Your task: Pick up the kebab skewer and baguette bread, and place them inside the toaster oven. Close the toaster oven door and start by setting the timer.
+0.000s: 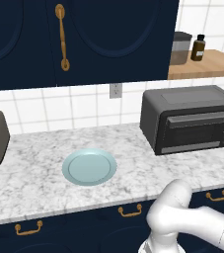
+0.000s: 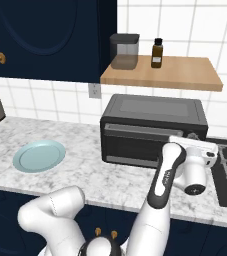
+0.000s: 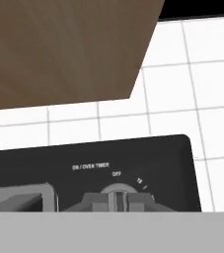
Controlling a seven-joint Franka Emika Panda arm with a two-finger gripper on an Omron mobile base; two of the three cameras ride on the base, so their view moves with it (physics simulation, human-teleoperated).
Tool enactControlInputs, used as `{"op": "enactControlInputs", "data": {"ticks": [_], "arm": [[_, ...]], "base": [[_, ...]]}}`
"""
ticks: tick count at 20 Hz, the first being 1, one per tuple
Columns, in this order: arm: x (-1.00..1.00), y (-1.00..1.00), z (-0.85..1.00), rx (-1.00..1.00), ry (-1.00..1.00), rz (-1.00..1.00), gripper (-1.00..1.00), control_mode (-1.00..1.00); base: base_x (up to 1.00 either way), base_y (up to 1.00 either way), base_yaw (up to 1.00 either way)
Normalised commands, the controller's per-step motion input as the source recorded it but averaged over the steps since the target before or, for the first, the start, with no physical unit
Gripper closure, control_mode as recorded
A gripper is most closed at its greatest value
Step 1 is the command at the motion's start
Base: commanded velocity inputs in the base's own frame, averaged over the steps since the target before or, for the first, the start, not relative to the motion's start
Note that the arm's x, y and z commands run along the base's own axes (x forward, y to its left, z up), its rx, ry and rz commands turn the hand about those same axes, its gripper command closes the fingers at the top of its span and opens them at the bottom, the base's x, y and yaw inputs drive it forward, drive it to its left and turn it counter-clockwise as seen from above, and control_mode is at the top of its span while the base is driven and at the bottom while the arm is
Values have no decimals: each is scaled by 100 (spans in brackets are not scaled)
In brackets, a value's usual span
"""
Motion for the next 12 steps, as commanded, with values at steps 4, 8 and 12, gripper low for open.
{"op": "enactControlInputs", "data": {"ticks": [4, 8, 12], "arm": [[0, 13, 0, 18, 0, 0, 100, -100], [13, 14, 0, 21, 0, 1, 100, -100], [18, 9, 0, 24, 0, 3, 100, -100]], "base": [[0, 0, 0], [0, 0, 0], [0, 0, 0]]}}
